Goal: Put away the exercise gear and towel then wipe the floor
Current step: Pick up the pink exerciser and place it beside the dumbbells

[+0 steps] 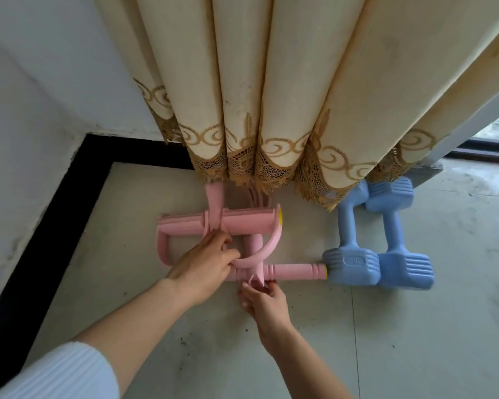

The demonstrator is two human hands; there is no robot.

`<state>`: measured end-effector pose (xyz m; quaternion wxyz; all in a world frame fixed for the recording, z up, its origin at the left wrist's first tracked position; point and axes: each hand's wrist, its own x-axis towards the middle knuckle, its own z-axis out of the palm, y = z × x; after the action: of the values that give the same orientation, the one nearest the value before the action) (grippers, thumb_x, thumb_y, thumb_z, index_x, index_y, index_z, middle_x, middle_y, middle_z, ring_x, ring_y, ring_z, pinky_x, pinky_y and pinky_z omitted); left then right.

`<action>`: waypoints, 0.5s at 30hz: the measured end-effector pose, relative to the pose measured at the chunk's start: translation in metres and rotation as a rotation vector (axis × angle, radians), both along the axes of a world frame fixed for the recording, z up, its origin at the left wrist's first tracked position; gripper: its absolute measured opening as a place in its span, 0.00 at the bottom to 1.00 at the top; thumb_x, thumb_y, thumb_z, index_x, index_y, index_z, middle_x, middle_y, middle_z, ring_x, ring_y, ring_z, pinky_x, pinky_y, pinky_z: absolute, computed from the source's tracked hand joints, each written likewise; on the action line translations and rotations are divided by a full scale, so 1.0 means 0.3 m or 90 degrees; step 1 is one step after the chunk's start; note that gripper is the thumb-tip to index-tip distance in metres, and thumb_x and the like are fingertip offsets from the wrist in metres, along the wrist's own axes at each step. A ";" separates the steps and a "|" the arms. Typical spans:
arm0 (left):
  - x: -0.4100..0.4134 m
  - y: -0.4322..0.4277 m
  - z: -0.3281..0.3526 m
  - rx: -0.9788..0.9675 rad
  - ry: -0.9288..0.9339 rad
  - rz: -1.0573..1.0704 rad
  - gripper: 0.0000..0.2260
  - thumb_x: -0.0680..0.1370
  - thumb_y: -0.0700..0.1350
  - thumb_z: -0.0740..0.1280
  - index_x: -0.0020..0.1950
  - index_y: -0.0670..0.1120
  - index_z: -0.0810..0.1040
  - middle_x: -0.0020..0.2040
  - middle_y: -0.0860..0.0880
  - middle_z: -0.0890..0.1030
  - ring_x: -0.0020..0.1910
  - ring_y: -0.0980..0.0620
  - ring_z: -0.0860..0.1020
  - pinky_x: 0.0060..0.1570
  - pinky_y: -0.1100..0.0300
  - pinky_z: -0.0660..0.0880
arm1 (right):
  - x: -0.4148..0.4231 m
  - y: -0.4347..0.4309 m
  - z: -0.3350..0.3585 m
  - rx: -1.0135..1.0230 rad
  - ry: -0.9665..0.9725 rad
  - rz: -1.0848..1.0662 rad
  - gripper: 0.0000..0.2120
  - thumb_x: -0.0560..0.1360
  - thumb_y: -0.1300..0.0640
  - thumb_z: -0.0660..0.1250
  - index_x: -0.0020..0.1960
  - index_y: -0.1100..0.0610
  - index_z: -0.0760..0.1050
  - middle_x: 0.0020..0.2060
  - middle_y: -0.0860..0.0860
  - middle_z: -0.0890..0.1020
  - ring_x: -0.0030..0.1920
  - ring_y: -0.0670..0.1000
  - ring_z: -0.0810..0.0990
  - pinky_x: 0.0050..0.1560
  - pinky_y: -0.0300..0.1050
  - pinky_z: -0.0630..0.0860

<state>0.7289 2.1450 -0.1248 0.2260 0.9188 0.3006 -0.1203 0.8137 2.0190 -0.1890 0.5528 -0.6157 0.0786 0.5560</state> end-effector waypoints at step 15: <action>0.068 -0.089 -0.001 0.079 -0.187 -0.213 0.10 0.74 0.49 0.60 0.52 0.52 0.78 0.51 0.50 0.76 0.55 0.51 0.74 0.39 0.60 0.77 | 0.048 -0.061 -0.021 -0.102 -0.232 0.107 0.13 0.70 0.56 0.72 0.29 0.57 0.77 0.24 0.50 0.76 0.29 0.50 0.71 0.33 0.44 0.68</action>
<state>0.7494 2.1184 -0.1251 0.1873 0.9756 0.1150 -0.0019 0.8282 2.0006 -0.1954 0.4590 -0.7521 -0.0304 0.4720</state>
